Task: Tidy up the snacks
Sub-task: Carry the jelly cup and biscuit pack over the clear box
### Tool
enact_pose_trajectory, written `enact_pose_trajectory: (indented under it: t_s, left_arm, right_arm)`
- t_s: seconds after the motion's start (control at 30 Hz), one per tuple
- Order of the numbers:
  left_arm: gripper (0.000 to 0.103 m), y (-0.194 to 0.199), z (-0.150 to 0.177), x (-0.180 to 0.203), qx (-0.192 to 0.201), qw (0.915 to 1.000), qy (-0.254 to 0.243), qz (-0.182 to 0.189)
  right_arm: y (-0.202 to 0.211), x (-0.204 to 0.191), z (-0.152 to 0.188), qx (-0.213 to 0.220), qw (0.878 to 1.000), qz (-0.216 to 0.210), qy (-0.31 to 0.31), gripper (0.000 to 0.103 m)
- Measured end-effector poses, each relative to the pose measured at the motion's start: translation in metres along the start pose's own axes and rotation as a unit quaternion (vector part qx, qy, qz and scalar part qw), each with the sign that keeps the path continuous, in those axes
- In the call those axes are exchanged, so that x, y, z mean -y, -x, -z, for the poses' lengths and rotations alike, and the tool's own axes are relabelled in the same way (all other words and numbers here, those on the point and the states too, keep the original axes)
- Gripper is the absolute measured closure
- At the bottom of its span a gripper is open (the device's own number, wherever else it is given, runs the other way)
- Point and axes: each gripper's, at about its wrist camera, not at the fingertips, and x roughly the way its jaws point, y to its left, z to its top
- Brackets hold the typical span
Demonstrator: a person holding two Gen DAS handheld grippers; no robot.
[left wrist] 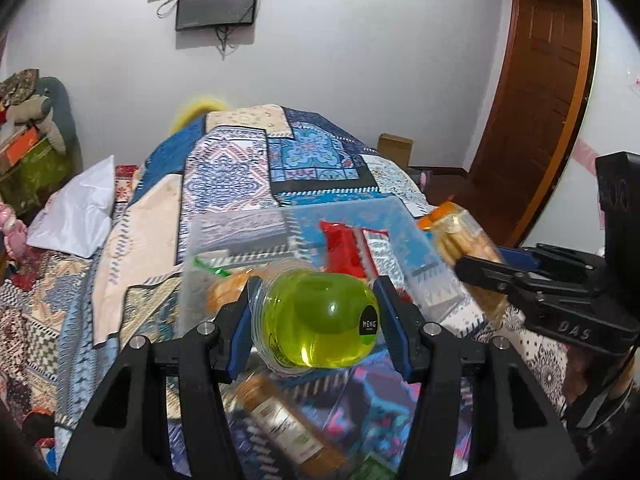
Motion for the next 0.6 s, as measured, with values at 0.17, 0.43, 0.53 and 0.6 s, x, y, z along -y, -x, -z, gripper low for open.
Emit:
enact_pose_trajectory:
  t_s: [0.17, 0.43, 0.53, 0.6]
  left_arm:
    - [0.047, -0.03, -0.009, 0.006, -0.014, 0.9999, -0.005, 0.003]
    - [0.048, -0.066, -0.009, 0.01, -0.029, 0.9994, -0.015, -0.009]
    - [0.047, -0.074, -0.006, 0.01, -0.036, 0.9991, -0.016, -0.014]
    - [0.047, -0.075, -0.005, 0.01, -0.031, 0.9991, -0.017, -0.022]
  right_arm:
    - [-0.019, 0.011, -0.008, -0.002, 1.0, 0.009, -0.017, 0.072]
    - [-0.044, 0.019, -0.012, -0.017, 0.999, 0.01, -0.032, 0.072]
    - [-0.048, 0.018, -0.011, -0.02, 0.999, 0.012, -0.032, 0.072]
    - [-0.05, 0.017, -0.011, -0.022, 0.999, 0.014, -0.029, 0.072]
